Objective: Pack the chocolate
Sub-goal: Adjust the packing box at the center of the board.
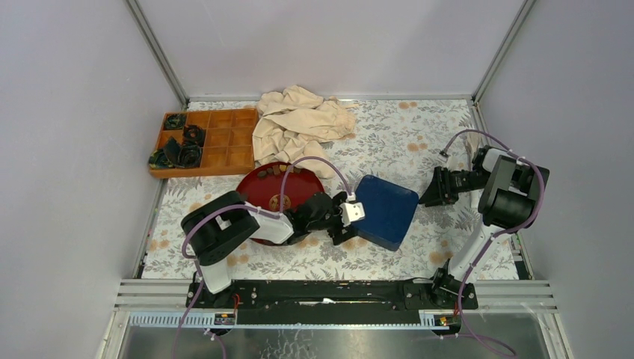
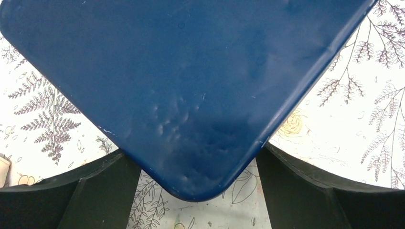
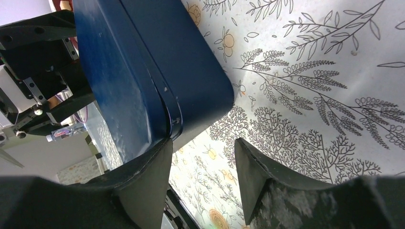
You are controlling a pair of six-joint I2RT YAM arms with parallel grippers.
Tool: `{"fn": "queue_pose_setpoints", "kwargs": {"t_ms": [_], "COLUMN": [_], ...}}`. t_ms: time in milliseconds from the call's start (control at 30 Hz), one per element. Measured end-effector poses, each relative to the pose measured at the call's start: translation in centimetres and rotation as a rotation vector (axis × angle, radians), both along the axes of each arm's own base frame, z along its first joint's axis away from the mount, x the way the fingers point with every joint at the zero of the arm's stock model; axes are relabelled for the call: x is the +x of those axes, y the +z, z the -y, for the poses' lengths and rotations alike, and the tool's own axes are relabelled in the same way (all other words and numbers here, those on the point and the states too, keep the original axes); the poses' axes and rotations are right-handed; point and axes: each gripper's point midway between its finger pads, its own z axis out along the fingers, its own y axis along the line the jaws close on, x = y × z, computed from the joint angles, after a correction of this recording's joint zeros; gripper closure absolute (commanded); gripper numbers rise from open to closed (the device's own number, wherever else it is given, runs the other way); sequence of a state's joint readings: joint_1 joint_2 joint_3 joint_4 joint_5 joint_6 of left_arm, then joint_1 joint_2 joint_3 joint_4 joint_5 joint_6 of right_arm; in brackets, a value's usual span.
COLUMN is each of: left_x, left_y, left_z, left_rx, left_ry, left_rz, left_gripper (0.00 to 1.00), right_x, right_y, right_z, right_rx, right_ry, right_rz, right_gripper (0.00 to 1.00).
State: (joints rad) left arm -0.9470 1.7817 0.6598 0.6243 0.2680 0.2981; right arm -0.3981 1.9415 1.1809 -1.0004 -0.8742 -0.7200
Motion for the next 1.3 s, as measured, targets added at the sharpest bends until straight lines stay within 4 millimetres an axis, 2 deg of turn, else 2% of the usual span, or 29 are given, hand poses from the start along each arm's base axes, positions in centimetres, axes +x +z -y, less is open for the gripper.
{"fn": "queue_pose_setpoints", "kwargs": {"t_ms": [333,567,833,1033,1200,1300], "left_x": [0.8,1.2,1.2,0.9,0.6,1.0], "left_y": [0.0,0.0,0.0,-0.2,-0.1,0.6], "left_z": [1.0,1.1,1.0,0.7,0.2,0.1], "left_rx": [-0.004,0.000,-0.009,-0.037,-0.058,-0.079], "left_ry": [0.003,0.007,0.012,0.041,0.085,0.127], "left_rz": [0.003,0.001,-0.009,-0.045,-0.096,-0.112], "left_gripper": [0.09,0.09,0.09,0.11,0.19,0.23], "right_x": [-0.3,-0.1,4.2,6.7,8.5,8.8], "right_y": [-0.6,-0.5,1.3,1.2,-0.3,-0.8], "right_z": [-1.0,-0.8,1.7,1.6,-0.1,-1.3], "right_rx": [0.014,0.012,-0.010,-0.022,-0.121,-0.164], "right_ry": [0.028,0.022,-0.066,-0.109,-0.033,0.027], "right_rz": [-0.033,-0.029,0.093,0.148,0.211,0.237], "right_gripper": [0.45,0.44,0.45,0.47,0.66,0.72]}}
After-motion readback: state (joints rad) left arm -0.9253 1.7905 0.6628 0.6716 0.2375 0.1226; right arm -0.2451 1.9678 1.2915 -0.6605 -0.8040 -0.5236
